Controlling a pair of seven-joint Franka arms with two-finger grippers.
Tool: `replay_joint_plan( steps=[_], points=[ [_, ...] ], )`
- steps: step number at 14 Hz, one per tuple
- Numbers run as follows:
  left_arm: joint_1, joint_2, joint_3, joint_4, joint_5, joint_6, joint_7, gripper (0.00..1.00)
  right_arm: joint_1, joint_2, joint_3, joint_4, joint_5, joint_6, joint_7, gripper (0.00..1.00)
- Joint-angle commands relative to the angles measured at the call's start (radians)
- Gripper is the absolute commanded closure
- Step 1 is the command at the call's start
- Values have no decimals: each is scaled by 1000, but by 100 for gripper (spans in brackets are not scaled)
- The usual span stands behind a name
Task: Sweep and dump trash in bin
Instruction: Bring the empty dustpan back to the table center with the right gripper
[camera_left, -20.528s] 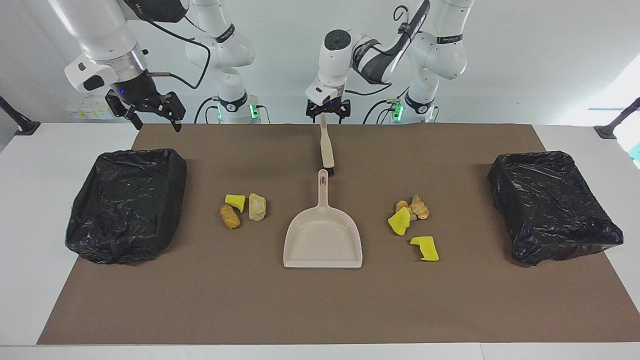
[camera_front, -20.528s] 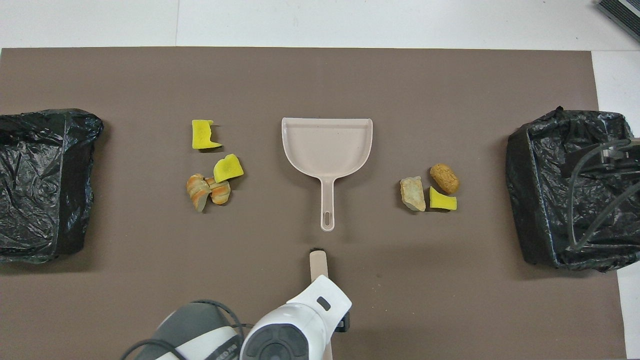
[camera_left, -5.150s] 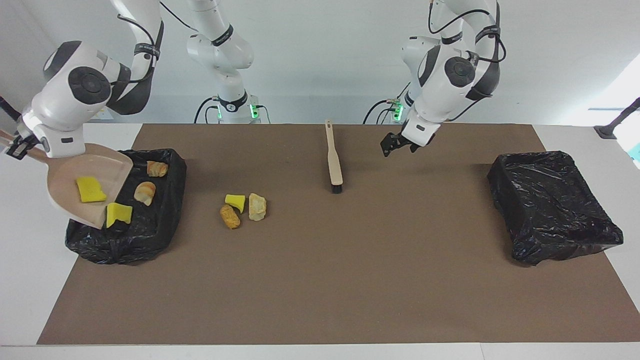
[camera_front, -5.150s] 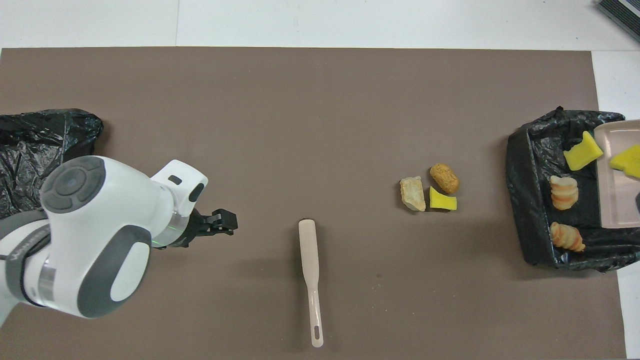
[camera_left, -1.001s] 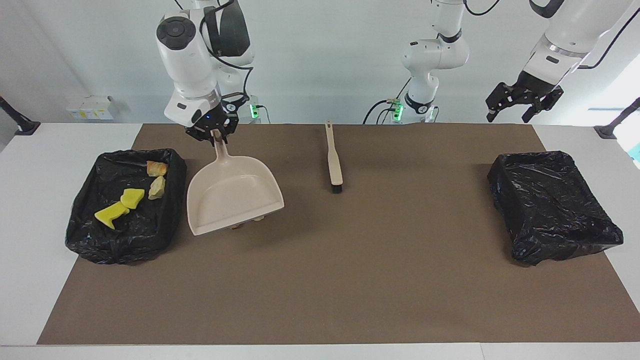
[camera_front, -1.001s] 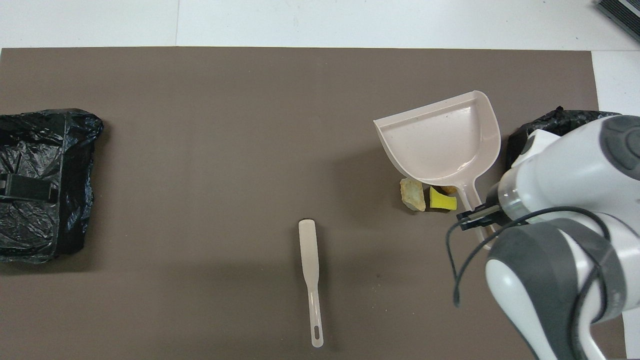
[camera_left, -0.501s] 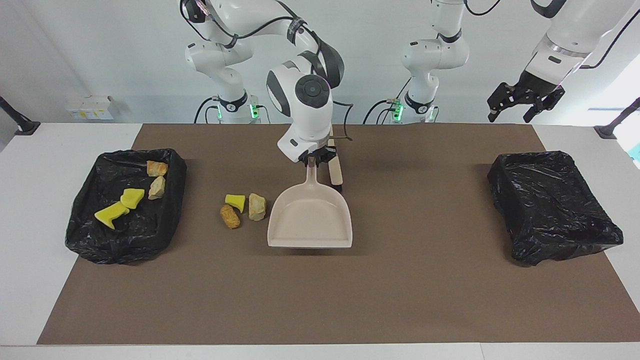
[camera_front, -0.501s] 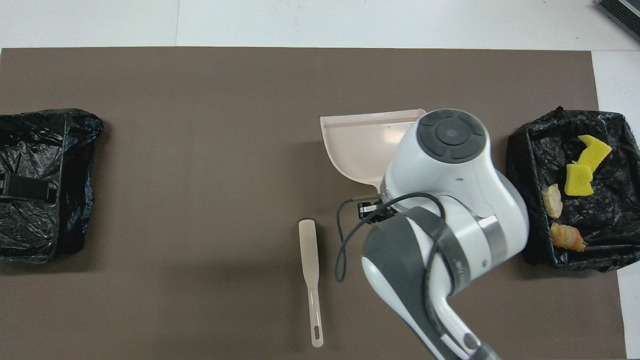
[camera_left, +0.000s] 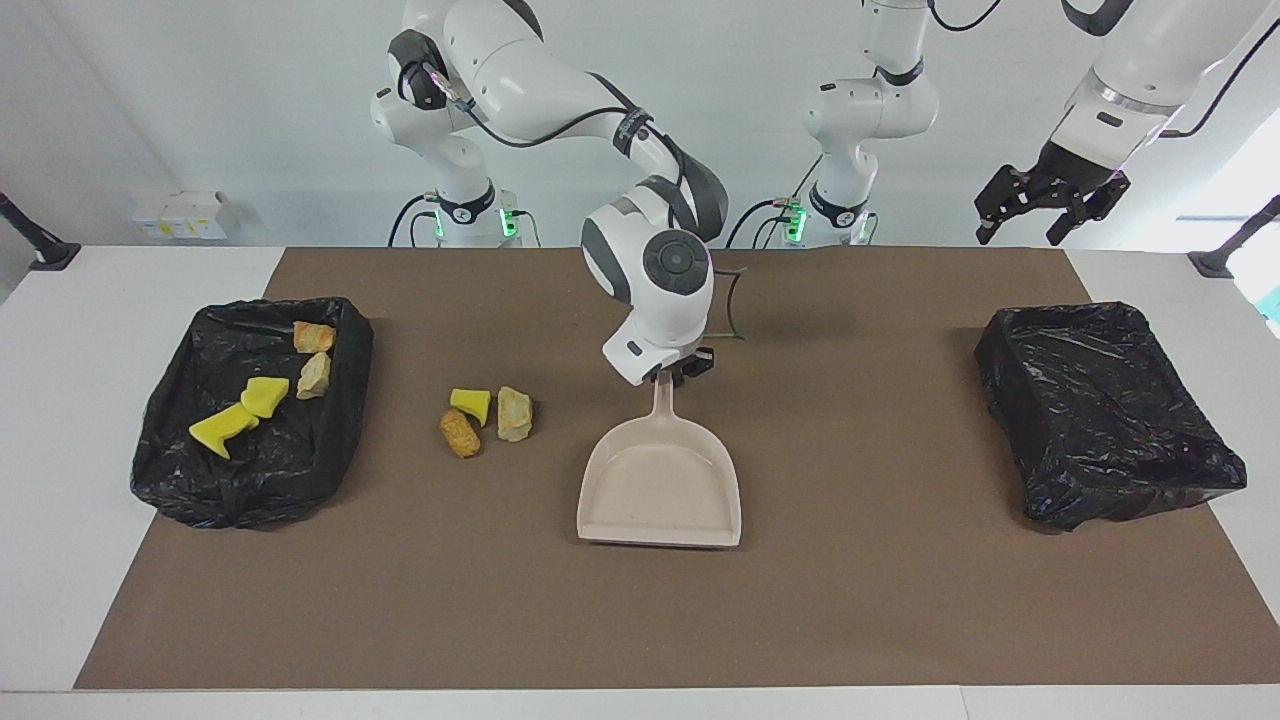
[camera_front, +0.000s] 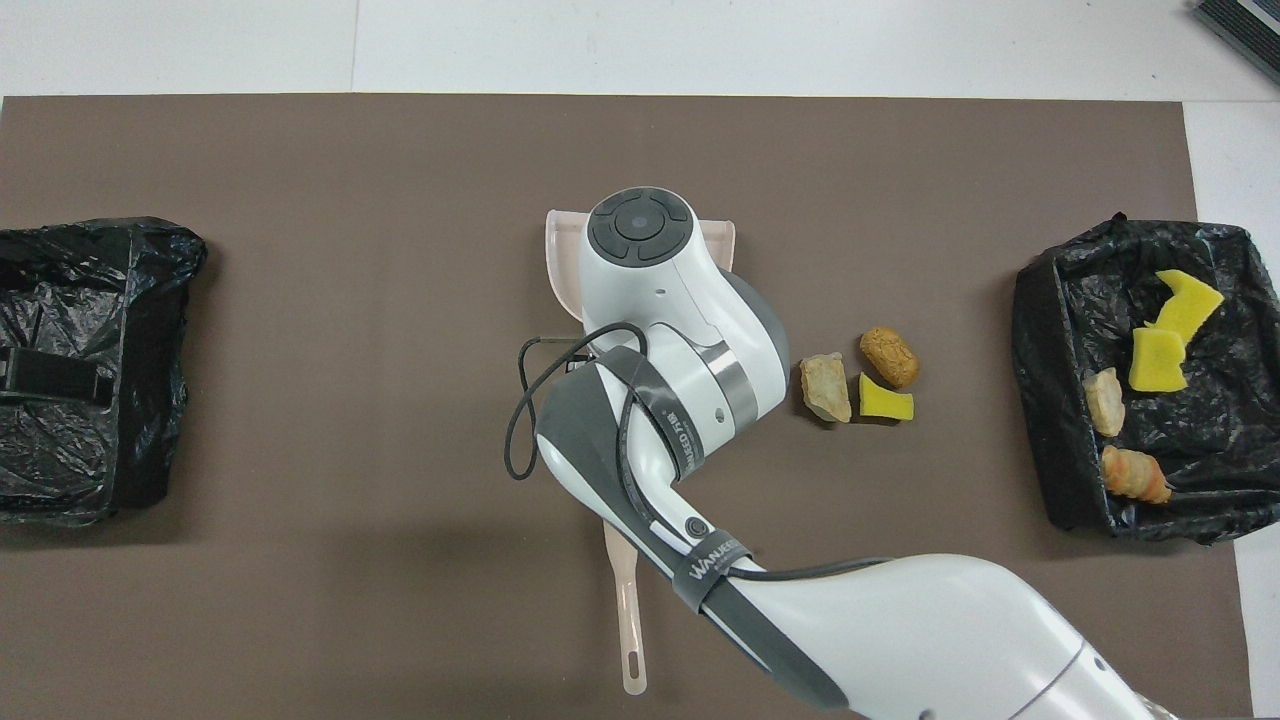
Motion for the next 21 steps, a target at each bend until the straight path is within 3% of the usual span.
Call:
replay_joint_plan(
  steps=[1,2,3,4,8,11,17,21],
  points=[
    [8,2,-5,11,17,-5,2,0,-13,52,6,58,11,27,1,100],
    [8,2,-5,11,17,-5,2,0,-16,52,6,55,11,26,-5,100],
    [8,2,-5,11,17,-5,2,0,-17,50,6,55,11,20,-26,85],
    [8,2,-4,11,17,-5,2,0,-17,44,6,55,11,20,-63,1],
    [8,2,-5,11,17,-5,2,0,-37,-17,6,36,30,13,-88,0],
    [8,2,-5,11,17,-5,2,0,-34,-96,6,-46,23,9,-88,0],
    [-7,-1,-7,5,17,4,-4,0,15,-345,8,-382,37,64,-80,0],
    [-32,40,-13,11,16,167,-1,0,93,-497,8,-684,66,274,-54,0]
  ],
)
